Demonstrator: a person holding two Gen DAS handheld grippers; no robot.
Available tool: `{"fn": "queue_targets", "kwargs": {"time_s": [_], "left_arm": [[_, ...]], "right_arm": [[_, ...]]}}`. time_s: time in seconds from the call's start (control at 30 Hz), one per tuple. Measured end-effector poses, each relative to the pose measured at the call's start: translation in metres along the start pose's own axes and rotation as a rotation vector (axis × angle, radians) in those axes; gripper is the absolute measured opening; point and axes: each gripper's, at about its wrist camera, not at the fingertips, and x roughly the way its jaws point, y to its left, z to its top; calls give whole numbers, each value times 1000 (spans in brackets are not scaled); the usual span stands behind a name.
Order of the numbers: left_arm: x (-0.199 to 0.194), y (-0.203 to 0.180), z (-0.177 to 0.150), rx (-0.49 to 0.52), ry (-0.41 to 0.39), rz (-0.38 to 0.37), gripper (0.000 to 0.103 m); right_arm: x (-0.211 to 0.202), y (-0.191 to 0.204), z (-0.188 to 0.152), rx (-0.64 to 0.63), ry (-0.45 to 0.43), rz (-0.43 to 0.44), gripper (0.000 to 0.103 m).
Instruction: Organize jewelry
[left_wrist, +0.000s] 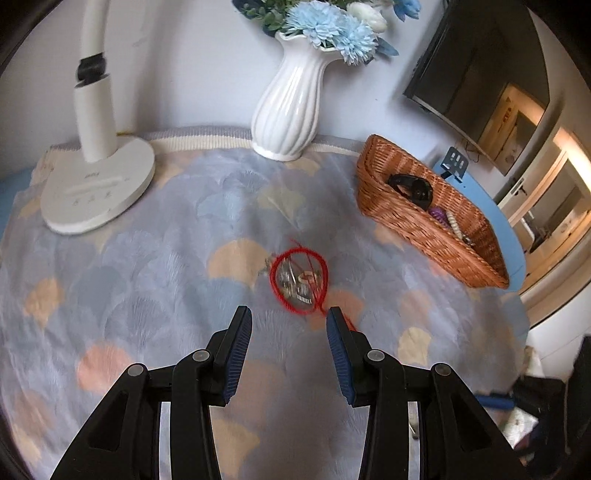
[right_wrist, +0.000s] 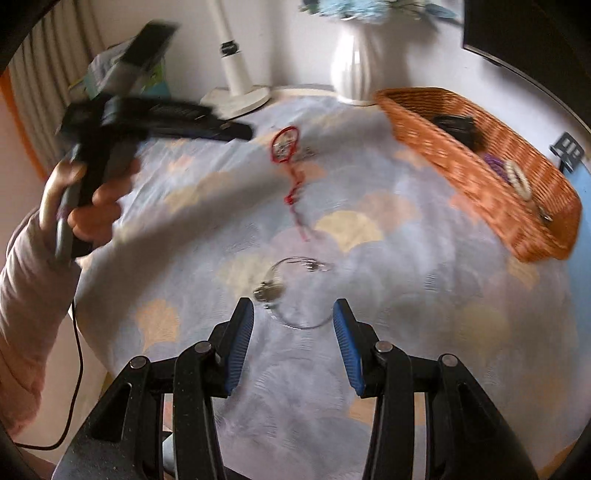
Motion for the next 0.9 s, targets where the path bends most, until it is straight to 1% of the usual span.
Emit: {"fn": "queue_targets", "kwargs": {"time_s": [0.17,0.23,0.27,0.37,0.4,0.47,0.5,0.53,0.6,0.67,0.73,0.77,0.8,0.83,0.87,0.9], "left_arm": [[23,-1,9,61,19,86,43],[31,4,13,50,24,97,43],[34,8,15,36,27,80,43],[37,9,17,28,27,-14,43],[38,7,18,37,25,-14,43],[42,0,19,65,26,10,43],[45,-2,20,74,31,14,42],[47,-3,20,79,37,16,37],[54,-3,21,79,55,5,31],[59,-1,21,71,65,-22,31],[59,1,20,69,54,-43,30],[58,2,19,64,52,-60,29],[58,3,19,61,53,-73,21],[58,4,19,57,53,-92,13],[57,4,18,54,50,-103,10],[56,3,18,56,46,-107,8]], "right_arm": [[3,7,1,-23,-7,18,47],[2,7,1,-29,-13,28,47],[3,7,2,-34,-15,29,47],[3,9,2,-44,-19,36,47],[5,10,2,-45,-18,38,47],[9,13,1,-49,-9,39,47],[12,15,1,-53,-3,40,47],[15,17,0,-56,0,39,47],[20,19,-1,-59,5,35,47],[23,20,-1,-58,6,40,47],[27,22,-2,-61,15,53,47],[28,23,-3,-65,12,46,47],[29,25,-4,-70,3,32,45],[29,25,-3,-74,-1,26,38],[31,26,-3,-80,-3,23,31],[31,27,-3,-88,-4,23,16]]}}
